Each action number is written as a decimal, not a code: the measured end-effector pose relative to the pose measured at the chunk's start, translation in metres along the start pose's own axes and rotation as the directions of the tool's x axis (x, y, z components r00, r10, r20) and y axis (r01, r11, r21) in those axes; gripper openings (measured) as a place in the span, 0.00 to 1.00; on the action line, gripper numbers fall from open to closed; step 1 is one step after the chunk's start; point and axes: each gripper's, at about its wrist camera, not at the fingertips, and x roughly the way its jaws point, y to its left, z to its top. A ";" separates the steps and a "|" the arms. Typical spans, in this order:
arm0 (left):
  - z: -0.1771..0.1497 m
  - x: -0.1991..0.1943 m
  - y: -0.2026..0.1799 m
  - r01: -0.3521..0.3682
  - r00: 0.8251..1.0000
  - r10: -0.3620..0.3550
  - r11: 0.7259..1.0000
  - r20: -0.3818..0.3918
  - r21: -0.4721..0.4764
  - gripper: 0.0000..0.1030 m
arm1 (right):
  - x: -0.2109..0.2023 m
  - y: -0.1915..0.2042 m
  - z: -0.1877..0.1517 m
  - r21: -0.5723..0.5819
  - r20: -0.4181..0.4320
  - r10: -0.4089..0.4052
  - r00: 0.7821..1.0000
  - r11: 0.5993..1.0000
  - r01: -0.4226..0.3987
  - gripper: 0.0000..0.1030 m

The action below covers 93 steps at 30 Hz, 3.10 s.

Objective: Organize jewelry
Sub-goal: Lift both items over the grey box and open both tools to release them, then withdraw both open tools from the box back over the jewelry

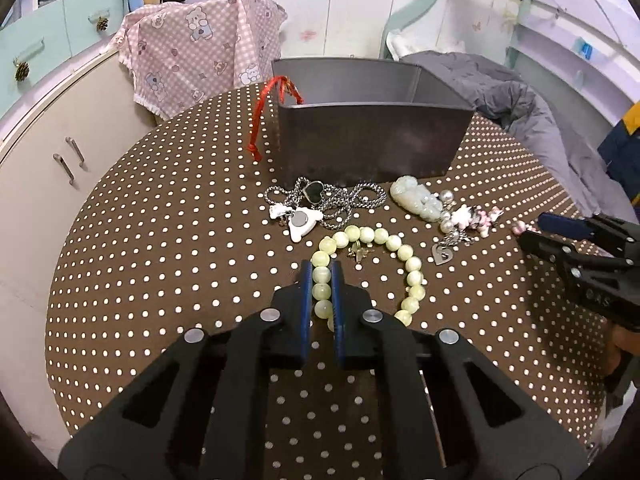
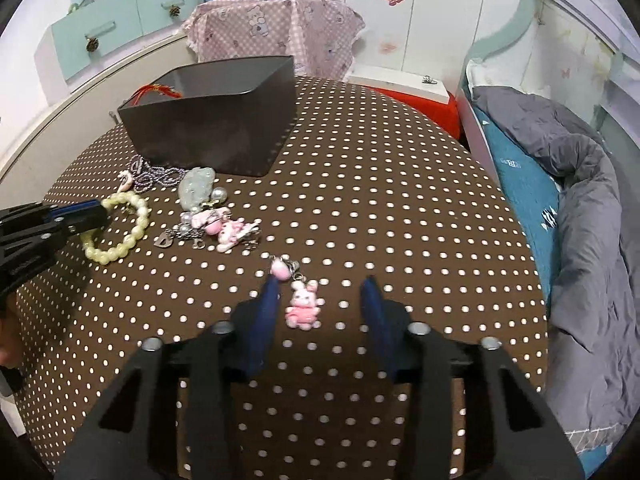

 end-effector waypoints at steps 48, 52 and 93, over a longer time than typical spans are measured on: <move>0.148 -0.076 0.006 0.117 0.938 -0.131 0.991 0.320 0.061 0.09 | -0.066 0.029 0.177 -0.127 0.257 0.311 0.915 0.950 -0.287 0.14; 0.154 -0.057 0.001 0.091 0.955 -0.109 0.993 0.274 0.076 0.10 | -0.043 0.024 0.185 -0.069 0.218 0.317 0.923 0.949 -0.309 0.35; 0.093 -0.122 0.046 -0.104 0.893 0.151 0.986 0.423 -0.132 0.93 | -0.098 -0.010 0.150 0.104 0.348 0.161 0.923 0.972 -0.209 0.93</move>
